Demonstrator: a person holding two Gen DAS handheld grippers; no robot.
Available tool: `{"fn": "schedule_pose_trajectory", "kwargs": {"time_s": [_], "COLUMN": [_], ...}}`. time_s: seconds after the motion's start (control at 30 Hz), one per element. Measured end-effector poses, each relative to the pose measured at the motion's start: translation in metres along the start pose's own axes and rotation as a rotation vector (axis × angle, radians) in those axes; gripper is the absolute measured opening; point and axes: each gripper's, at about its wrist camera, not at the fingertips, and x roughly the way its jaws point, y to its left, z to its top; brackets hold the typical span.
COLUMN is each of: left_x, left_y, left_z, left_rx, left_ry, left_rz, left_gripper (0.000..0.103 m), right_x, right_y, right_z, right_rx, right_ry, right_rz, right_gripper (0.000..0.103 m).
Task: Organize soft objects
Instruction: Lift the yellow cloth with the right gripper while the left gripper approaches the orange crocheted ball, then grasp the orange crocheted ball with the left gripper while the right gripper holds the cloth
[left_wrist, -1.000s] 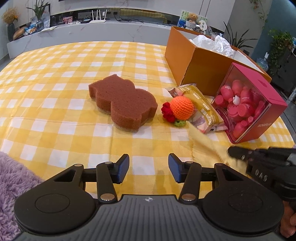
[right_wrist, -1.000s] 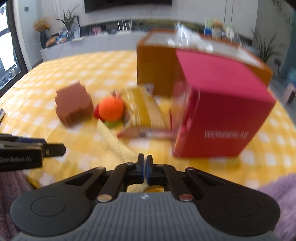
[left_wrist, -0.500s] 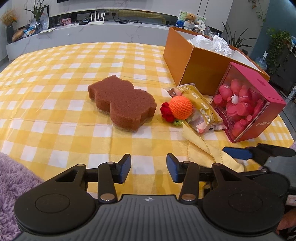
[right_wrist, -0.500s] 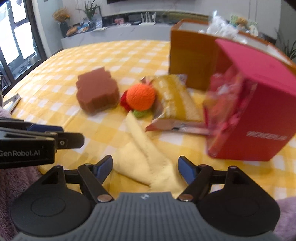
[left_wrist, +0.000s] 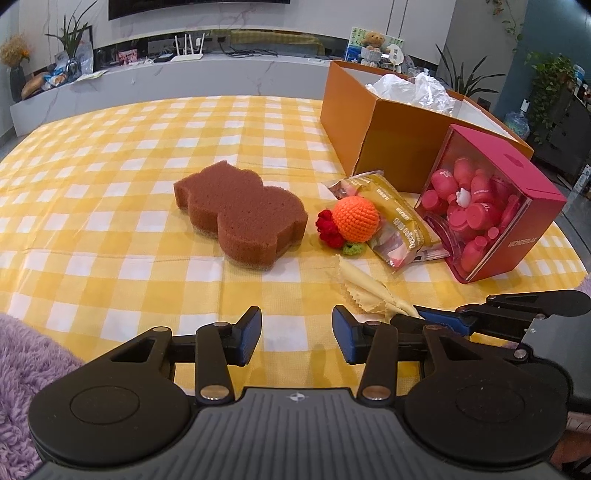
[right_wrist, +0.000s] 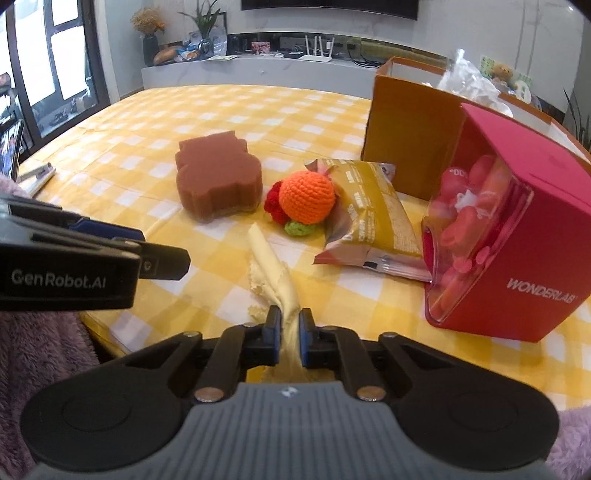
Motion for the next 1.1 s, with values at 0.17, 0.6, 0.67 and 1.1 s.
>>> {"fn": "schedule_pose_trajectory", "kwargs": {"time_s": [0.17, 0.6, 0.67, 1.1], "left_x": [-0.007, 0.033, 0.044, 0.073], "left_y": [-0.009, -0.036, -0.035, -0.043], "left_z": [0.006, 0.051, 0.055, 0.060], "left_rx": [0.060, 0.256, 0.271, 0.415], "left_ry": [-0.044, -0.083, -0.055, -0.038], "left_rz": [-0.004, 0.019, 0.003, -0.116], "left_gripper": [0.053, 0.053, 0.052, 0.061], "right_x": [-0.019, -0.005, 0.001, 0.009], "right_y": [-0.008, -0.027, -0.027, -0.056], "right_z": [0.007, 0.044, 0.041, 0.025], "right_rx": [0.040, 0.185, 0.177, 0.401], "right_ry": [-0.117, -0.226, -0.203, -0.172], "right_rz": [-0.056, -0.208, -0.210, -0.157], "right_gripper": [0.007, 0.007, 0.007, 0.008]}}
